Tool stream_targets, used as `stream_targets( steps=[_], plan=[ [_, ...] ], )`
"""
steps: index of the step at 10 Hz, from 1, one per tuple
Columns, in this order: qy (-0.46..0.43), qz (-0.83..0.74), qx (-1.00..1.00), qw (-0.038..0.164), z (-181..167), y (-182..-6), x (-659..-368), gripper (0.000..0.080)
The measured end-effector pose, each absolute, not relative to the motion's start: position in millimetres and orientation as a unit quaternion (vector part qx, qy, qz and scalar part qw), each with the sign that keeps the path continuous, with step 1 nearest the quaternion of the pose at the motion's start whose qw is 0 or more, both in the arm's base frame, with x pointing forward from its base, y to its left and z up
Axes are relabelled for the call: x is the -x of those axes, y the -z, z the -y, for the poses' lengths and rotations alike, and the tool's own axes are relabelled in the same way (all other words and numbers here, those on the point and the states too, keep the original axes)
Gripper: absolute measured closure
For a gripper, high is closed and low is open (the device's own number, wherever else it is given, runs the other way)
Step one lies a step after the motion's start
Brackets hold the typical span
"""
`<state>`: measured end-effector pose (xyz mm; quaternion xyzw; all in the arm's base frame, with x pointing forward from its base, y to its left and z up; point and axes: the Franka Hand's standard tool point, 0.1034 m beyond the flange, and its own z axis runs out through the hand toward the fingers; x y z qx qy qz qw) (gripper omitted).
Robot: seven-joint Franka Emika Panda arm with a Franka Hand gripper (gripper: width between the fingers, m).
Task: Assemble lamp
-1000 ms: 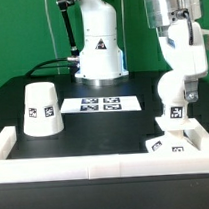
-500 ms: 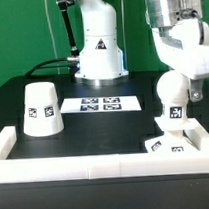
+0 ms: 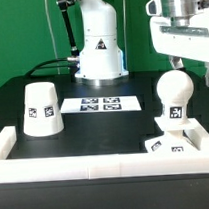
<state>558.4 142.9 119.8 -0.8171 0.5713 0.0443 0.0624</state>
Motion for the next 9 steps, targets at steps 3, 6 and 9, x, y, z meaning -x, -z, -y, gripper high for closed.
stream_targets(
  steps=[3, 6, 9],
  plan=[
    [-0.045, -0.554, 0.829, 0.059, -142.3, -119.1, -556.8, 0.0101],
    [-0.043, -0.376, 0.925, 0.027, -108.8, -118.7, -538.8, 0.0101],
    [-0.038, -0.337, 0.94, 0.042, -49.1, -114.5, -530.5, 0.0101]
  ],
)
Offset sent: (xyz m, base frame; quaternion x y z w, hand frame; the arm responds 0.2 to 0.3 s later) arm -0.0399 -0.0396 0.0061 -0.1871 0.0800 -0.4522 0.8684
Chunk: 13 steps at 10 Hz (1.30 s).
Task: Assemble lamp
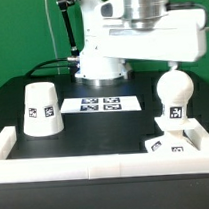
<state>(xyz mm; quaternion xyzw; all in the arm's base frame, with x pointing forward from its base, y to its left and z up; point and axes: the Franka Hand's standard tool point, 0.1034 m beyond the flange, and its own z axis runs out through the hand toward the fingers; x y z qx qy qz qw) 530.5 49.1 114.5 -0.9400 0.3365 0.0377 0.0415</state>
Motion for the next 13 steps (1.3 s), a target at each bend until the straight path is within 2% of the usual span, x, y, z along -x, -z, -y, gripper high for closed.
stream_targets(
  steps=[4, 6, 9, 11, 13],
  plan=[
    [-0.038, -0.332, 0.942, 0.038, -51.7, -112.9, -530.0, 0.0101],
    [-0.008, -0.218, 0.976, 0.019, -50.5, -110.4, -530.2, 0.0101],
    [0.03, -0.11, 0.993, 0.011, -1.4, -104.0, -507.2, 0.0101],
    [0.022, -0.098, 0.995, 0.008, 32.0, -102.7, -500.5, 0.0101],
    [0.011, -0.108, 0.994, 0.01, 33.0, -104.1, -502.3, 0.0101]
  ],
)
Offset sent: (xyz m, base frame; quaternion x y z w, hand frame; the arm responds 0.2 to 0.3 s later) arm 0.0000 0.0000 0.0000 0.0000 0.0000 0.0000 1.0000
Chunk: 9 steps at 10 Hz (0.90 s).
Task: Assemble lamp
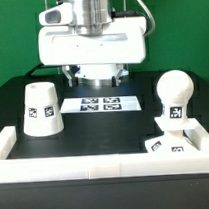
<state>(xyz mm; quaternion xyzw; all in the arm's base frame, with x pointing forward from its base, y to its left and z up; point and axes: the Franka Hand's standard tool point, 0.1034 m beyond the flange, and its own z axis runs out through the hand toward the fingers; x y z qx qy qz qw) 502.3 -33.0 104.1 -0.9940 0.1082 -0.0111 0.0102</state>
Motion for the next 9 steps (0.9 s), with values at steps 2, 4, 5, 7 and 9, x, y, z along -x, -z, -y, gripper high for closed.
stream_targets(
  steps=[2, 4, 5, 7, 9],
  plan=[
    [0.011, -0.107, 0.994, 0.01, 32.4, -103.3, -501.7, 0.0101],
    [0.008, -0.072, 0.997, 0.007, 44.7, -99.8, -494.0, 0.0101],
    [0.008, -0.062, 0.998, 0.006, 62.9, -103.4, -484.8, 0.0101],
    [0.01, -0.066, 0.998, 0.006, 82.2, -110.2, -474.2, 0.0101],
    [0.012, -0.058, 0.998, 0.005, 94.5, -112.9, -469.8, 0.0101]
  ],
)
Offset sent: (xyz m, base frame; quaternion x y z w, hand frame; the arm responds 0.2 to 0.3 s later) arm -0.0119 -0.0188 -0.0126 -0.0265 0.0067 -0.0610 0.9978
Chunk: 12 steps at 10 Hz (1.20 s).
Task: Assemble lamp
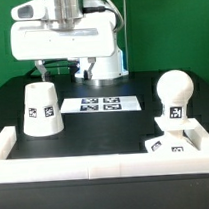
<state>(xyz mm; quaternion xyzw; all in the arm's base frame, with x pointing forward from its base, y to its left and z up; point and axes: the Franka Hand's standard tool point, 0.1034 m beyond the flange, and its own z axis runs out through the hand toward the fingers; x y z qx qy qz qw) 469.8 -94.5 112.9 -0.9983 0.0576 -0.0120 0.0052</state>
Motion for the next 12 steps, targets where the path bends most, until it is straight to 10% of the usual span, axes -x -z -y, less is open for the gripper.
stream_targets(
  steps=[12],
  plan=[
    [0.004, -0.053, 0.999, -0.008, 114.2, -82.9, -447.4, 0.0101]
  ],
)
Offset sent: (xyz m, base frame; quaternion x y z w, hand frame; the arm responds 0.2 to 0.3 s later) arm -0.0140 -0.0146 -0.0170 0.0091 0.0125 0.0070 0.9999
